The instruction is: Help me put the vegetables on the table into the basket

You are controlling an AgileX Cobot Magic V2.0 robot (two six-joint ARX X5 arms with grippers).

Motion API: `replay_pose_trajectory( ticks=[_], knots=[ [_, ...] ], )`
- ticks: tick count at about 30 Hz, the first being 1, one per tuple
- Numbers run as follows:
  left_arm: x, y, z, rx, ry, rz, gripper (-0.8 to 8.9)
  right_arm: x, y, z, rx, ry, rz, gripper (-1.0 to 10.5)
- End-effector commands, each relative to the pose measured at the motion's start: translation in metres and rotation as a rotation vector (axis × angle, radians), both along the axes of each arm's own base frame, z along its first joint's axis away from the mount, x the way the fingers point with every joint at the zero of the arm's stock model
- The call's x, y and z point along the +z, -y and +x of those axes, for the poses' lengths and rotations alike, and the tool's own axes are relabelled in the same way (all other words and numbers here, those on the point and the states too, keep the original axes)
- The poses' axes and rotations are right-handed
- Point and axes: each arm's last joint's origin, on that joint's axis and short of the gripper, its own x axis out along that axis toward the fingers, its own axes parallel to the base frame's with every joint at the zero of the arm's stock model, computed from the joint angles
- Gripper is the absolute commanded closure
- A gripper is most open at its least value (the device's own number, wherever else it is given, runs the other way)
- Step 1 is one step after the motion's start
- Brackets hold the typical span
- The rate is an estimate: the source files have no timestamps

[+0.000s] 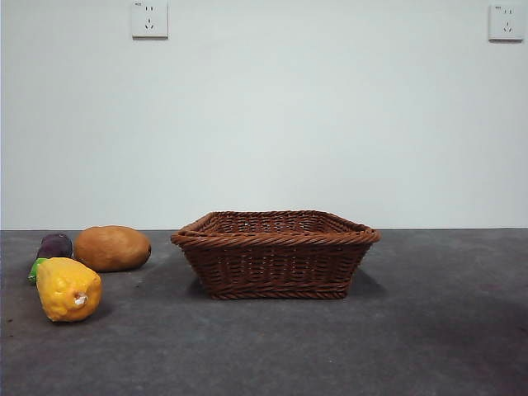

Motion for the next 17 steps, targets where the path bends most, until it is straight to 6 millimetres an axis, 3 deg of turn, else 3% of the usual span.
replay_pose_trajectory(
  ticks=[1,10,17],
  knots=[
    [0.013,0.000,-0.002,0.001,0.002,-0.074,8.20,0.009,-0.002,-0.002,0.044,0.019,0.099,9.6],
    [0.051,0.002,-0.011,-0.028,-0.054,-0.116,8.20,0.068,-0.004,-0.012,0.088,0.060,0.124,9.6],
    [0.102,0.003,-0.015,-0.068,-0.041,-0.142,8.20,0.124,-0.007,-0.017,0.202,-0.051,0.021,9.6]
  ],
)
